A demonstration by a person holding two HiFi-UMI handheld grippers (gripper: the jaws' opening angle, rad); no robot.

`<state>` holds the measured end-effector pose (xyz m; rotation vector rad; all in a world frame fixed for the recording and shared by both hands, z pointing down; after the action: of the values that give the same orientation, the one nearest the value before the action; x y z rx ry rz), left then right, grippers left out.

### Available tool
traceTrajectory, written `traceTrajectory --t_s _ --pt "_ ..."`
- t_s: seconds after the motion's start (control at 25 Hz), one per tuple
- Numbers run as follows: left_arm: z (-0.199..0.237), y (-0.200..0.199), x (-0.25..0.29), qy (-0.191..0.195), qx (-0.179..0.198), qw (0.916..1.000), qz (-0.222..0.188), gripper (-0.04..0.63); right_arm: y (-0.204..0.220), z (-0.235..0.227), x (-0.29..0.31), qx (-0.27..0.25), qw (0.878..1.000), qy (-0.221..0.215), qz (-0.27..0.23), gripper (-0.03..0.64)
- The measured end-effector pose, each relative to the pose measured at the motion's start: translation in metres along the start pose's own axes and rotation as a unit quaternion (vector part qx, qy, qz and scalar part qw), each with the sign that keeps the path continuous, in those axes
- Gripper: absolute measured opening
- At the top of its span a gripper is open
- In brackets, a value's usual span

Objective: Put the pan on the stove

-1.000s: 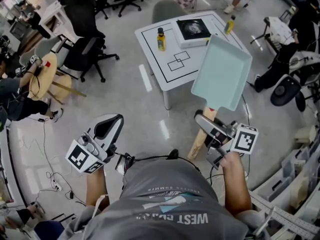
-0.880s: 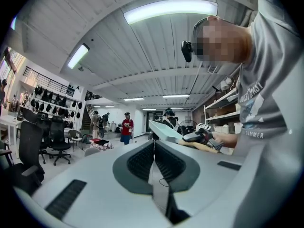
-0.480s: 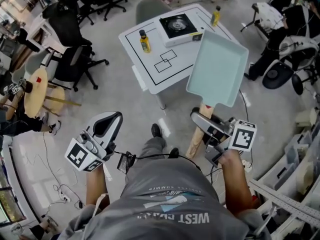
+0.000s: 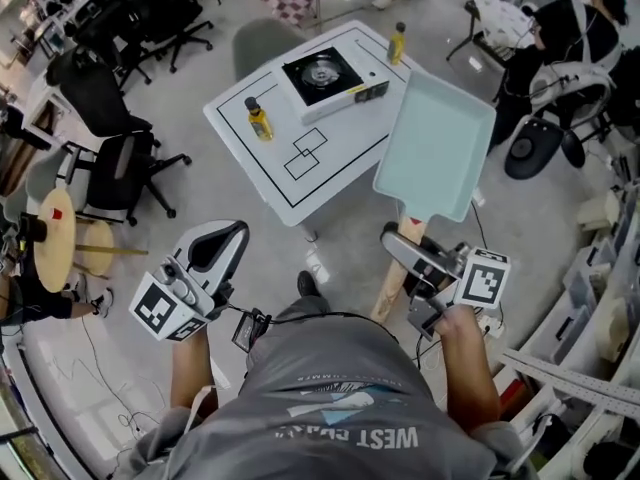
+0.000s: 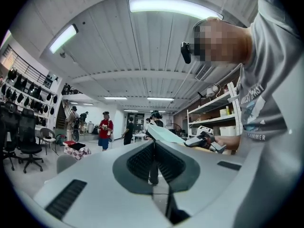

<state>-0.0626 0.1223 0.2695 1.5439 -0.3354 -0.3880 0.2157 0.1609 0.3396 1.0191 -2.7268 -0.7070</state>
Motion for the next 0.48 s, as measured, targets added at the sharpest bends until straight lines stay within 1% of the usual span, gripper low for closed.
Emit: traceTrajectory --t_s 0.16,0.32,0.48 --pt "0.034 0.003 0.013 0.015 -0.009 0.9998 0.007 0.002 -0.018 -0.007 0.02 0.001 1.0 0.004 -0.016 0.187" --pt "0.066 0.002 0.026 0.032 -0.009 0.9995 0.005 0.002 -0.037 -0.017 0.039 0.008 0.999 0.016 -0.027 0.187" --pt "0.095 0.003 0.031 0.038 -0.014 0.9992 0.001 0.002 -0.051 -0.024 0.059 0.005 0.999 0.024 -0.037 0.187"
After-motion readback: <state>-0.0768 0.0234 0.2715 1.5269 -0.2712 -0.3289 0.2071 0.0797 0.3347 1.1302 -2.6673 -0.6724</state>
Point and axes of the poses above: the fingertips, and each gripper's own axes: x forward along the fingers, z to its left, y out of its underside, the point moved 5 cm from there along -x, backward along the fingers, and after that the axes turned 1 degree about y, right-handed, at the moved point
